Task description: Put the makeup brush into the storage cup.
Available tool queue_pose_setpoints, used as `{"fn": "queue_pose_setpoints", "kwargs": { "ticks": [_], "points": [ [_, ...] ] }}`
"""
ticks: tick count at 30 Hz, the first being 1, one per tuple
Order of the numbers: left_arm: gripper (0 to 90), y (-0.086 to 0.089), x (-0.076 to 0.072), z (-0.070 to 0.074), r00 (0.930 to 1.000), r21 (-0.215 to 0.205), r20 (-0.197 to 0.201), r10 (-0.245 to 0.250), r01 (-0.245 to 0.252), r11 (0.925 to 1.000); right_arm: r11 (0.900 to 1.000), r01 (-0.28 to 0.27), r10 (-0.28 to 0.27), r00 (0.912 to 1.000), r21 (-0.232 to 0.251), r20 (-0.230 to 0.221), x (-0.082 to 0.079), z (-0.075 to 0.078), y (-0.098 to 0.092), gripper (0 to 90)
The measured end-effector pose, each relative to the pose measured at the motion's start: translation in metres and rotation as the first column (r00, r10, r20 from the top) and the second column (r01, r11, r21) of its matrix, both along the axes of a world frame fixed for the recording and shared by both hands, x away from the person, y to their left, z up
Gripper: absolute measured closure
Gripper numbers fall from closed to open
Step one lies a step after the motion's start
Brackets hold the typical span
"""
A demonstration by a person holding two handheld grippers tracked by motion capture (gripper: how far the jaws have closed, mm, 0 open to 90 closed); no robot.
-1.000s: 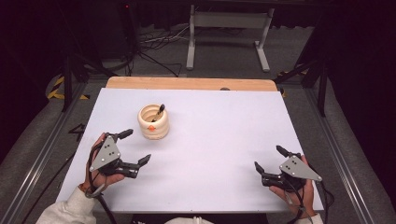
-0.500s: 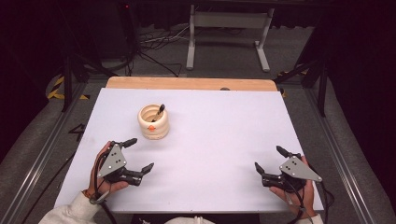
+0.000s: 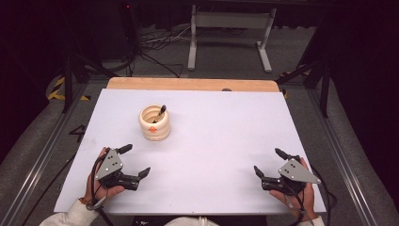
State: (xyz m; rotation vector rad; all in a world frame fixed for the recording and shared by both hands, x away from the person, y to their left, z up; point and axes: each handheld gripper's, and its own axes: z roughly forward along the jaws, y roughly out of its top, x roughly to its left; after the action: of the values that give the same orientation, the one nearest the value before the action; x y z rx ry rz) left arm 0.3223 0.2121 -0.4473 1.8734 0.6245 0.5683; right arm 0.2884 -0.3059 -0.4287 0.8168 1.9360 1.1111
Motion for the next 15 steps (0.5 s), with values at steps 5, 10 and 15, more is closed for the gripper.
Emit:
{"fn": "queue_pose_setpoints", "kwargs": {
  "ticks": [5,10,15],
  "points": [
    [1.9,0.0046,0.0003,0.0006,0.9999,-0.033,-0.015,0.003,-0.004,0.9994,1.000,-0.002,0.002,1.0000,0.001,0.005,-0.0010,0.0009,0.0001,9.7],
    [1.9,0.0049,-0.0002,0.0005,0.9999,-0.037,-0.010,0.008,-0.008,0.9993,1.000,-0.004,0.004,1.0000,-0.008,0.006,-0.0018,0.0011,0.0013,9.7],
    [2.1,0.0083,-0.0053,0.0047,0.9996,-0.059,0.023,0.013,-0.012,0.9982,1.000,-0.007,0.007,0.9999,-0.020,0.008,-0.0024,0.0014,0.0049,9.6]
  ]
}}
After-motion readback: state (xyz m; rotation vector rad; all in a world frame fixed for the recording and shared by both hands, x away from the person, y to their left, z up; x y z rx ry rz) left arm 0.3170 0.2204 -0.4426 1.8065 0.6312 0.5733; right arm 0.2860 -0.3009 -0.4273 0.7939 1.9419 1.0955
